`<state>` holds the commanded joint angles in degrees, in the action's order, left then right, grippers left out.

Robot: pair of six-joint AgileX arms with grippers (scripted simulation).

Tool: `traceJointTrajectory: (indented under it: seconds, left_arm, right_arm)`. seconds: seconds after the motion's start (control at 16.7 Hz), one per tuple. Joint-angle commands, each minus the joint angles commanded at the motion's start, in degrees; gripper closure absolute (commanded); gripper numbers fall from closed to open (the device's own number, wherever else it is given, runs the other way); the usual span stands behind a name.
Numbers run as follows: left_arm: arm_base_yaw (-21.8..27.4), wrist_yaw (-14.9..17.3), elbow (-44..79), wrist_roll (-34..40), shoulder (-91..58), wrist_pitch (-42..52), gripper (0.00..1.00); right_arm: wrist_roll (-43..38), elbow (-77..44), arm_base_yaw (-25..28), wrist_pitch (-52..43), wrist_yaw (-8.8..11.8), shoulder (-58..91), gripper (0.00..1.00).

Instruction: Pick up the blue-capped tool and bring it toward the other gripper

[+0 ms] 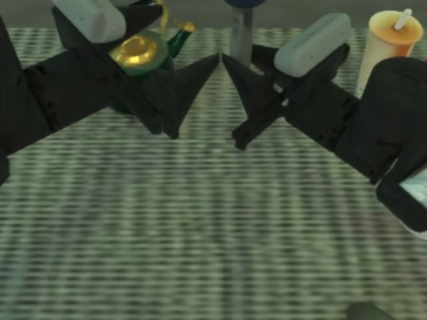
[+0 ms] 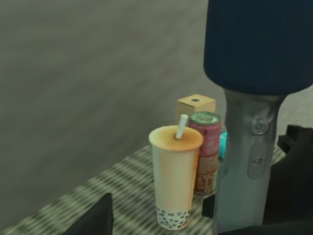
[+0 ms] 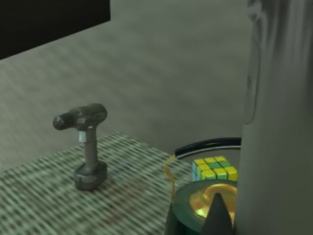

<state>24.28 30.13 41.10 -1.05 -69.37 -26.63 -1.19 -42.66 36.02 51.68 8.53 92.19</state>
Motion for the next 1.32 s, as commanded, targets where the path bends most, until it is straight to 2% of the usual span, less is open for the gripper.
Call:
traceJointTrajectory:
  seconds: [0.48,0.78,1.32]
  left_arm:
    - [7.9,-7.5,13.8,0.1,-18.8,-4.9,0.0]
    - [8.3,-7.9,14.4,0.2,-19.5,-5.1,0.0]
    - [8.3,-7.9,14.4,0.2,-19.5,-5.1,0.68]
  right_arm:
    - [0.0,0.0,0.0,0.0,0.0,0.0,1.0]
    - [0.0,0.0,0.0,0.0,0.0,0.0,1.0]
    - [0.0,0.0,0.0,0.0,0.0,0.0,1.0]
